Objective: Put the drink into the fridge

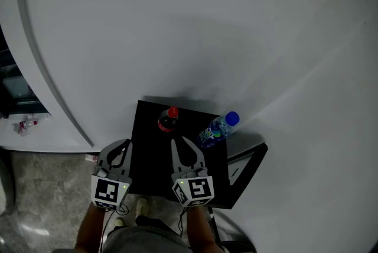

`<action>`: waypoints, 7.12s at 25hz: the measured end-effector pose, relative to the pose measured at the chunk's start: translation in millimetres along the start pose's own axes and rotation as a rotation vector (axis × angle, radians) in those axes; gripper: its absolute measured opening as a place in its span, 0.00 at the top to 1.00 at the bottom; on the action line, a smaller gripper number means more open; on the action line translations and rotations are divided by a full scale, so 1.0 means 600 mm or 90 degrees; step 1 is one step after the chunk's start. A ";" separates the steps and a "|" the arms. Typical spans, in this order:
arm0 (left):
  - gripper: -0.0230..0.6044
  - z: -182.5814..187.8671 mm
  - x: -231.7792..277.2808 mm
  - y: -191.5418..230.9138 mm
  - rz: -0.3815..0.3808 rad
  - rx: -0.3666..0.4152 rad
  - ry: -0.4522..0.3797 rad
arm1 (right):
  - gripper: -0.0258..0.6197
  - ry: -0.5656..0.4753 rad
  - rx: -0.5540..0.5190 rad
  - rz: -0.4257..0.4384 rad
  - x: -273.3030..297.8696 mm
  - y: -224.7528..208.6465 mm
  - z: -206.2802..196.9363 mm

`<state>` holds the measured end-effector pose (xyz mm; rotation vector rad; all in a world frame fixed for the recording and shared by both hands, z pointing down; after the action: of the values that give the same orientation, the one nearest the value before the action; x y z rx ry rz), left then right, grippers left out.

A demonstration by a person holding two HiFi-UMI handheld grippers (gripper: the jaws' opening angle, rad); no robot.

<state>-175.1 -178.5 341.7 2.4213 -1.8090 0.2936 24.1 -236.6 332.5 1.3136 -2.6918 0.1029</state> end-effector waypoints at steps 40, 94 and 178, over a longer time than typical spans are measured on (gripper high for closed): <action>0.96 0.008 -0.017 0.052 0.057 -0.011 0.003 | 0.53 0.054 -0.013 0.034 0.101 -0.020 0.007; 0.96 -0.075 -0.347 -0.122 -0.182 0.035 -0.005 | 0.53 0.003 0.039 -0.182 -0.415 0.236 -0.060; 0.96 -0.592 -0.010 -0.235 -0.056 -0.021 0.037 | 0.53 0.004 -0.003 0.012 -0.097 0.030 -0.677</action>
<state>-74.2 -62.1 691.5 2.4350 -1.6662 0.3203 85.6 -129.7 724.6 1.2846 -2.6975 0.1016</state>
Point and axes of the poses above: the fingertips, and each gripper's own axes: x forward along the fingers, y to its left, z out of its top, the point moved 8 cm from there along -x, backward along the fingers, and after that the axes turned 8 degrees about y, right-handed, at the moved point
